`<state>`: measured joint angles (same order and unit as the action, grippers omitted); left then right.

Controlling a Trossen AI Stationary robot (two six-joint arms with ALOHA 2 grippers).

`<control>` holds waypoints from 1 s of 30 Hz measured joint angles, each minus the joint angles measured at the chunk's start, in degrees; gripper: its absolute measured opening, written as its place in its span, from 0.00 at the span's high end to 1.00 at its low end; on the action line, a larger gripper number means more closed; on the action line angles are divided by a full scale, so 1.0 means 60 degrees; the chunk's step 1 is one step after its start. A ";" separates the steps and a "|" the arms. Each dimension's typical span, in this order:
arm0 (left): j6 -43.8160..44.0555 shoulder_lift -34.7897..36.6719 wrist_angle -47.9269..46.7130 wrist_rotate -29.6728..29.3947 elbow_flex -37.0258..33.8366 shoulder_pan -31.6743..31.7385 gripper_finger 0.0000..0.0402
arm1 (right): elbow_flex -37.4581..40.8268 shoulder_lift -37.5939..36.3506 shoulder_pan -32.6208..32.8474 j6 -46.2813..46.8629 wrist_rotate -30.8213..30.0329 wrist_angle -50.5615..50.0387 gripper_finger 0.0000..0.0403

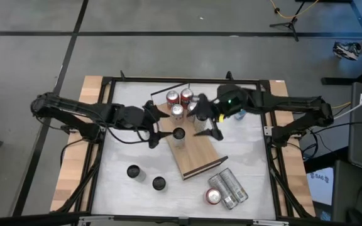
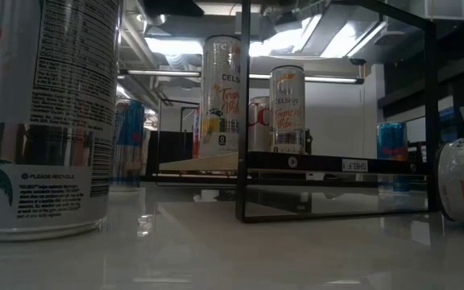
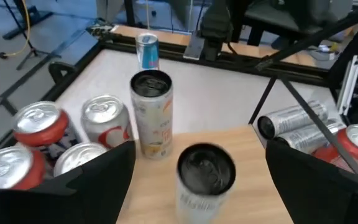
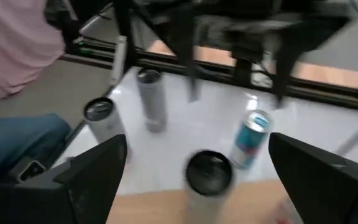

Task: Place canned beverage on shelf
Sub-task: Align the yellow soda can with the other yellow soda can

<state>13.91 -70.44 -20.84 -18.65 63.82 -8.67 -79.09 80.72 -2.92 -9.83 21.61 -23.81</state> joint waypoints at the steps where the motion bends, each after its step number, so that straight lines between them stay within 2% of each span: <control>1: 0.0001 0.0091 -0.0057 -0.0021 -0.0002 0.0000 0.12 | 0.0000 0.0100 0.0167 -0.0002 0.0002 0.0150 0.04; 9: -0.0021 0.0856 -0.0481 -0.0156 -0.0002 0.0000 0.12 | 0.0003 0.0957 0.0874 -0.0042 -0.0338 0.0834 0.04; 20: -0.0026 0.0966 -0.0705 -0.0234 -0.0002 0.0000 0.12 | 0.0004 0.2303 0.0842 -0.0192 -0.0574 0.1126 0.04; 26: -0.0025 0.0966 -0.0703 -0.0241 -0.0002 0.0000 0.12 | 0.0004 0.2615 0.0842 -0.0521 -0.1550 0.1145 0.04; 30: -0.0021 0.0963 -0.0702 -0.0241 -0.0002 0.0000 0.12 | 0.0004 0.2628 0.0842 -0.0598 -0.1603 0.1028 0.04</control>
<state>13.78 -64.66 -25.06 -20.10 63.81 -8.67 -79.07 96.49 2.13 -13.42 11.99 -17.64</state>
